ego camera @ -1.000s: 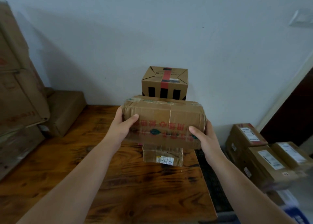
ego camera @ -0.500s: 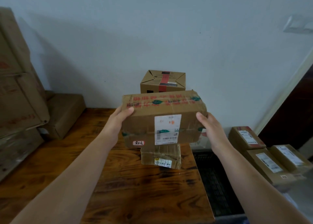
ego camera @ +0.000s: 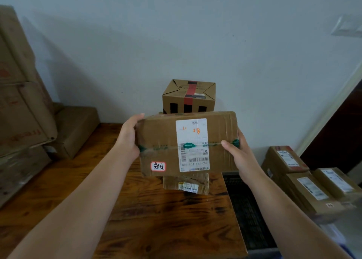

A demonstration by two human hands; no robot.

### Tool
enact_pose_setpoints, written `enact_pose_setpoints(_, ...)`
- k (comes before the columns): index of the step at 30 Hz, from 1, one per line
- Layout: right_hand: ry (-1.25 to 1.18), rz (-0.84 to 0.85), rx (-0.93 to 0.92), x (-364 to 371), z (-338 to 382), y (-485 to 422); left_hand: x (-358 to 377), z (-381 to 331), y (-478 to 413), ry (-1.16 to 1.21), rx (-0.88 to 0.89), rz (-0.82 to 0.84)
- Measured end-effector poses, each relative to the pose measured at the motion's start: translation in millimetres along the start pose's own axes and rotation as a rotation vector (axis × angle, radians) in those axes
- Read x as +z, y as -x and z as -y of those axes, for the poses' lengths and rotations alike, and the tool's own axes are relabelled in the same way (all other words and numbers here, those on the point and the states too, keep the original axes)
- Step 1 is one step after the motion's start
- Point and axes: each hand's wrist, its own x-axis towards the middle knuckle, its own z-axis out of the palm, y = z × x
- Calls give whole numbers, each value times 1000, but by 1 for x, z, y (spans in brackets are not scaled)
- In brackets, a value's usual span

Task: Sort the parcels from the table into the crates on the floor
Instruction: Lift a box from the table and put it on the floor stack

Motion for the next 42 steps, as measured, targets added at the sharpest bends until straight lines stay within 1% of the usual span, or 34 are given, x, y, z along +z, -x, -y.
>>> enact_pose_setpoints(3,-36,-81,34,-4,-5,-4,-6,3,-2,-70,48,152)
enact_pose_setpoints(6,-71,-151,64,-7,-4,-8,-9,6,-3,-144,49,218)
enact_pose_setpoints(8,-88,-180,73,-8,-3,-10,-6,8,-3,-190,72,218)
enact_pose_setpoints(11,-104,-192,78,-7,-1,-10,3,11,0,-200,74,150)
enact_pose_setpoints(13,-110,-188,81,-7,-2,-9,8,11,0,-214,54,125)
enact_pose_setpoints(17,-98,-170,111,-9,-4,-9,10,10,0,-197,-57,111)
enact_pose_setpoints(22,-102,-162,126,-10,-4,-4,10,13,-1,-203,-78,135)
enact_pose_setpoints(26,-160,-271,157,-11,-6,9,11,12,-2,-249,-93,152)
enact_pose_setpoints(33,-242,-376,166,-18,-8,47,20,21,4,-283,-131,247)
enact_pose_setpoints(40,-211,-530,183,-41,-17,92,45,40,30,-296,-217,322)
enact_pose_setpoints(42,-221,-570,186,-55,-17,104,55,48,39,-311,-211,357)
